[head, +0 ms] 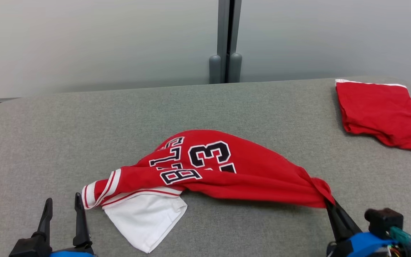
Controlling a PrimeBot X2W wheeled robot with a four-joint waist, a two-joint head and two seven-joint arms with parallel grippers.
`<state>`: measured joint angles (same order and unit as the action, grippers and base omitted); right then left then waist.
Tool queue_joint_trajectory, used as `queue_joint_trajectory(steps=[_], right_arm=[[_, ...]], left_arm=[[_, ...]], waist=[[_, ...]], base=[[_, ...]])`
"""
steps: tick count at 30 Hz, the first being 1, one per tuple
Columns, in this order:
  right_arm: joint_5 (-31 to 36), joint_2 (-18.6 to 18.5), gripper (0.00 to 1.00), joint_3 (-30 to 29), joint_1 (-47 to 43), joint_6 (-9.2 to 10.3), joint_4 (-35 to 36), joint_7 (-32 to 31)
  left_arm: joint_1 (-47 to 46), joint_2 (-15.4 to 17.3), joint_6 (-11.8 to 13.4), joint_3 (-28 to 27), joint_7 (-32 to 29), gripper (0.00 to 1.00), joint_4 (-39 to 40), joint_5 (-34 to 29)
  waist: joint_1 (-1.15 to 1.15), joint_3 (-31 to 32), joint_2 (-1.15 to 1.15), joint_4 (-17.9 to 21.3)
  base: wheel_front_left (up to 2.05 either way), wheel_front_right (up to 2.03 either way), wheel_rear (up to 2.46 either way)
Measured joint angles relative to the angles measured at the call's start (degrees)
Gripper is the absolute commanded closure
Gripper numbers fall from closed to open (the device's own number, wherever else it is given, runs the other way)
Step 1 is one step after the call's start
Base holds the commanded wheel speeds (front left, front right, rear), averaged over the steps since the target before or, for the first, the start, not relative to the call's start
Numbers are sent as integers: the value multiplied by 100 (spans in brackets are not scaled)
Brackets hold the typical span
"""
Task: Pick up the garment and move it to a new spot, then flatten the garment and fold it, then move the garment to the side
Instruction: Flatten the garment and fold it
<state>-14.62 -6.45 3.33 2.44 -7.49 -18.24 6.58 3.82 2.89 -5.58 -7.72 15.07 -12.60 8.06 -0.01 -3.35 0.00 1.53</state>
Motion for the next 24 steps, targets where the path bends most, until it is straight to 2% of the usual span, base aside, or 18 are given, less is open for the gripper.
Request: queue_joint_trajectory(steps=[4, 5, 6, 7, 8, 16, 24], right_arm=[[-165, 16, 100, -148, -502, 0, 483, -342], [-177, 34, 69, -185, -559, 0, 505, -349], [-164, 46, 45, -202, -593, 0, 501, -352], [-147, 56, 45, -213, -615, 0, 478, -335], [-155, 89, 0, -242, -615, 0, 416, -285], [147, 182, 0, -352, -258, 0, -218, 423], [316, 277, 0, -375, -19, 0, -276, 820]], left_arm=[[0, 2, -4, -8, -1, 0, -3, 0], [-4, 0, -9, -9, -1, 0, -4, 1], [-14, 1, -10, -10, 0, 0, -8, 1], [-25, 3, -11, -13, 0, 0, -12, 0], [-36, 2, -16, -14, -1, 0, -19, 0], [-42, 2, -56, -58, -1, 0, -56, -59], [-30, 2, -69, -59, 0, 0, -57, -156]], waist=[[0, -36, 0, 31], [0, -50, 0, 32], [0, -63, 0, 33], [0, -72, 0, 31], [1, -79, 0, 29], [1, -16, 0, 7], [1, 155, 0, -114]], base=[[0, 0, 0], [0, 0, 0], [0, 0, 0], [0, 0, 0], [0, 0, 0], [0, 0, 0], [0, 0, 0]])
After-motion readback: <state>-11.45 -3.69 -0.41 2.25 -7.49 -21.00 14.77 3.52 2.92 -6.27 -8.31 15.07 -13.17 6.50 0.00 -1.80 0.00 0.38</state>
